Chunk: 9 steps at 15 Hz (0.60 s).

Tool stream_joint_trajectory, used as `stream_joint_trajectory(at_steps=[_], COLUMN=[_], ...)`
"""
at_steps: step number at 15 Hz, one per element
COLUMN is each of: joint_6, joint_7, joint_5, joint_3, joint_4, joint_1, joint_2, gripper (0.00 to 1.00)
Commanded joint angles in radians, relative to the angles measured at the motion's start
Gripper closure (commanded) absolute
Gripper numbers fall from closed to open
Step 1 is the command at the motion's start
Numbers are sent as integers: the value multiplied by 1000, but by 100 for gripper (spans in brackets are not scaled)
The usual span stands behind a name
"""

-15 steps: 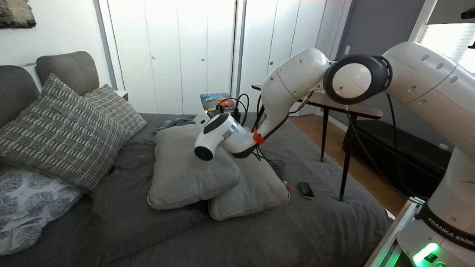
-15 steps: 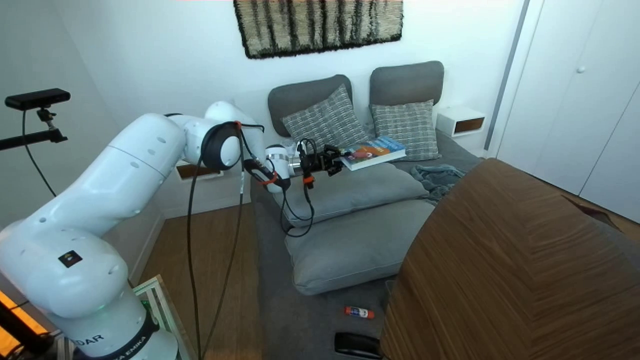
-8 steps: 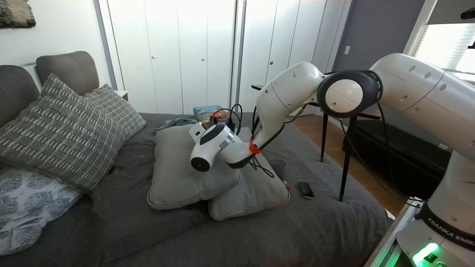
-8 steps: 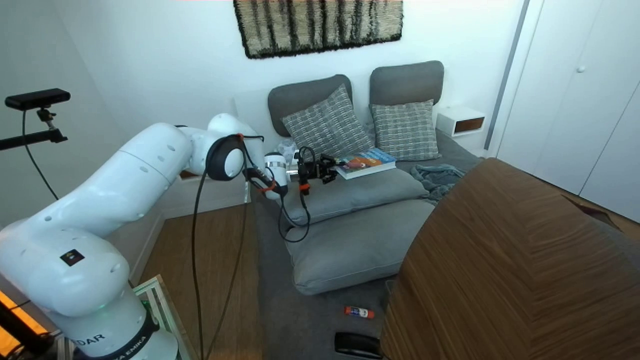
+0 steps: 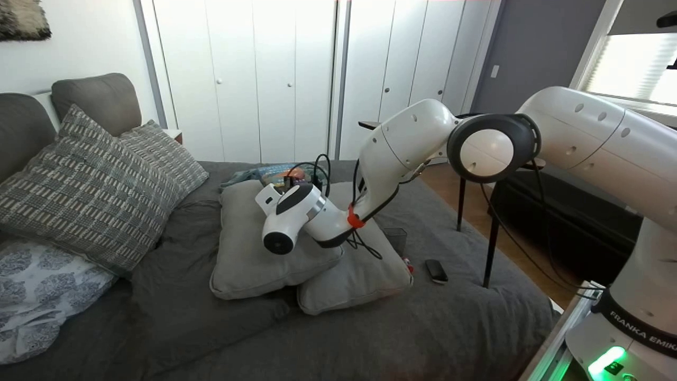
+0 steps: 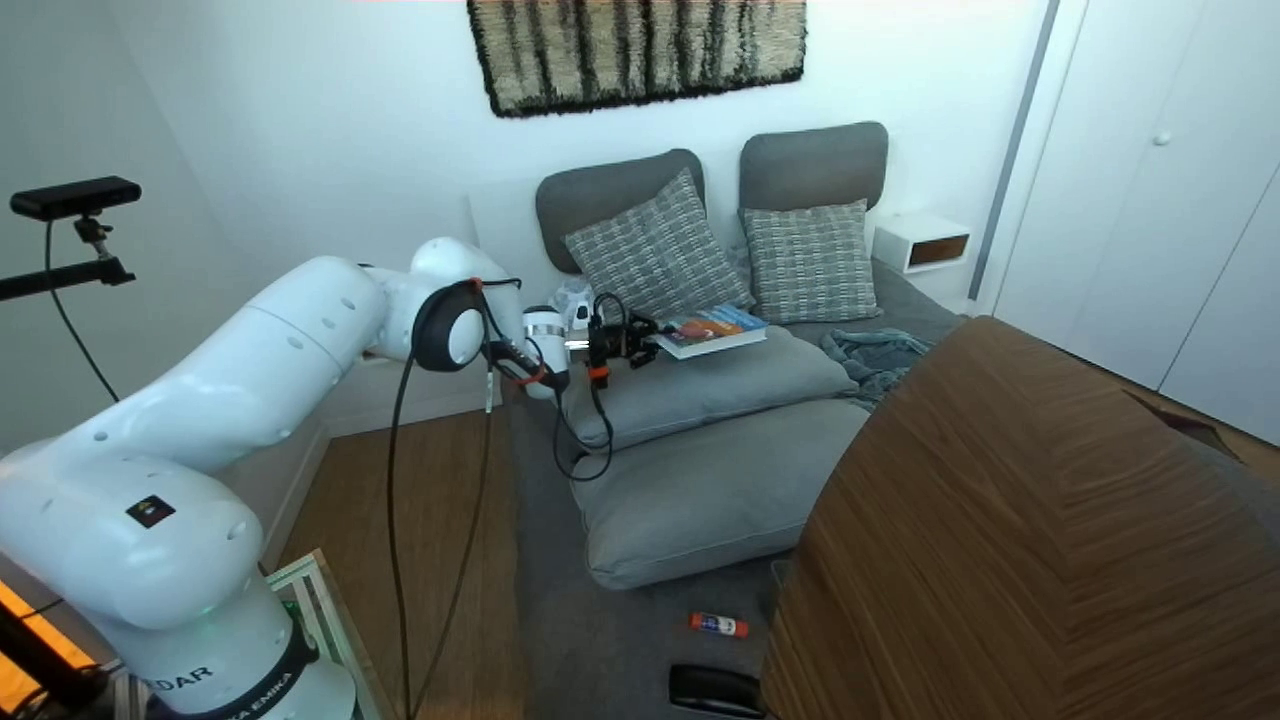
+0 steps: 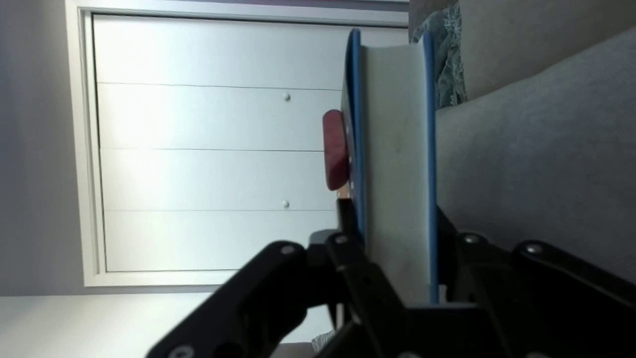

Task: Put the book on top of the pillow

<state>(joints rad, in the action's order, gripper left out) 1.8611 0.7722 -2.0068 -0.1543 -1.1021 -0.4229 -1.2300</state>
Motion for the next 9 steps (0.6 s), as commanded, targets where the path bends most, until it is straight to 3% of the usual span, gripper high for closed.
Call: stream_joint_trajectory(at_steps=[1, 6, 7, 8, 9], joint_6=[39, 141, 157, 172, 182], joint_7=[-5, -7, -10, -17, -21], joint_5=[22, 60, 71, 79, 85], joint_3=[7, 9, 11, 13, 17], joint_4=[94, 139, 144, 150, 154], joint_1=[2, 20, 22, 24, 24], joint_2=[-41, -58, -58, -59, -58], gripper=[90, 90, 52, 39, 32])
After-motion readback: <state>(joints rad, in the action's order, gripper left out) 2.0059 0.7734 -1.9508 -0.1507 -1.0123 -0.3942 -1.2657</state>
